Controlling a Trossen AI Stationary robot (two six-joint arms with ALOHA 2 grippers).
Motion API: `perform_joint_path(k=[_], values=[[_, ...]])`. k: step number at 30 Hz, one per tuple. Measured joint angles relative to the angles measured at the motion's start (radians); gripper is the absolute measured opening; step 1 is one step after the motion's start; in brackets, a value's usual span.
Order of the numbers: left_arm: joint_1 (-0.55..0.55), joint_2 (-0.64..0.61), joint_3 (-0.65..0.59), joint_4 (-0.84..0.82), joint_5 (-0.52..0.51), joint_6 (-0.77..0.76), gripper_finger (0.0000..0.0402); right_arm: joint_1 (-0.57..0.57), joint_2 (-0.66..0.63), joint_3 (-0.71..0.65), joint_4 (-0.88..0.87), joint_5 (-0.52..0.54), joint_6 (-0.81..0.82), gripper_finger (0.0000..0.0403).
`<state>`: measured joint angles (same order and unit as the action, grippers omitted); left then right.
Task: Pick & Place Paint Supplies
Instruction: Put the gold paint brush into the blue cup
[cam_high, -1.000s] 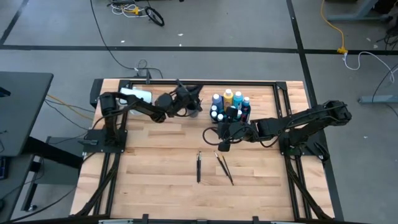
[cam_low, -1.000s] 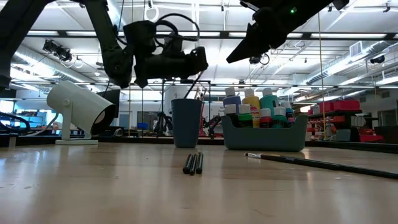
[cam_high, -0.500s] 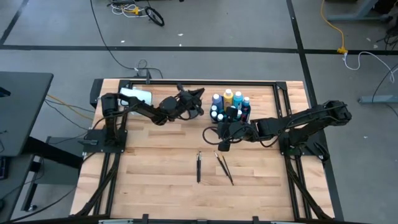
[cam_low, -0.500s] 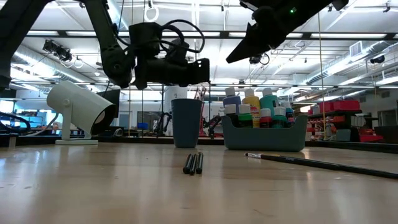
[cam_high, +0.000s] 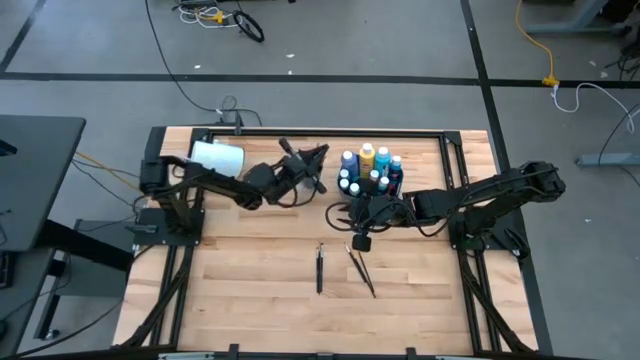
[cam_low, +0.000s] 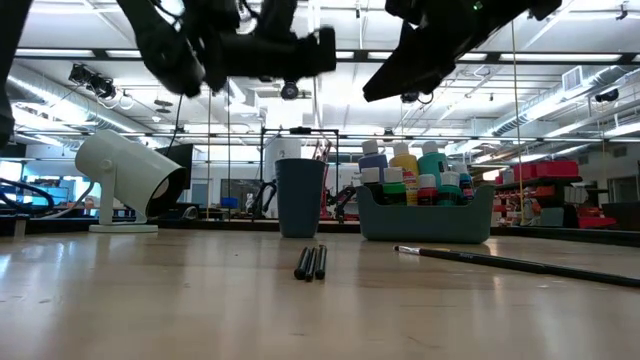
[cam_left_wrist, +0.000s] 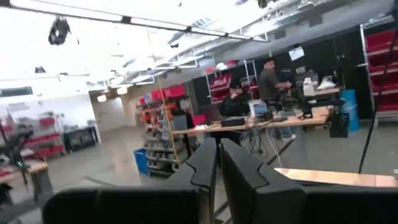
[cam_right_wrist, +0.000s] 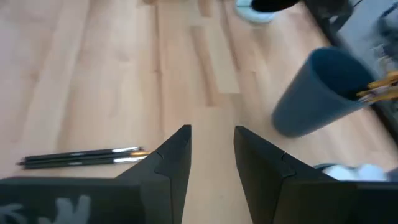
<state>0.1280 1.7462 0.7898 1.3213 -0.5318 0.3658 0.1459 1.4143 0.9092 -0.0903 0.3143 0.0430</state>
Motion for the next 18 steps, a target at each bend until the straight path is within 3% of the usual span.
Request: perform_joint_path(k=[6,11,18], values=[[-0.115,-0.115,0.0,-0.254,-0.059,0.019,0.0032,0.0,0.0,-0.021,-0.003,-0.088,0.051,0.0125],[-0.2,-0.158,0.0,-0.489,-0.055,-0.124,0.0032,0.0,0.0,-0.053,-0.002,-0.159,0.09,0.0125],[-0.289,-0.159,0.0,-0.647,-0.055,-0.267,0.0032,0.029,0.0,-0.08,-0.013,-0.174,0.186,0.0125]])
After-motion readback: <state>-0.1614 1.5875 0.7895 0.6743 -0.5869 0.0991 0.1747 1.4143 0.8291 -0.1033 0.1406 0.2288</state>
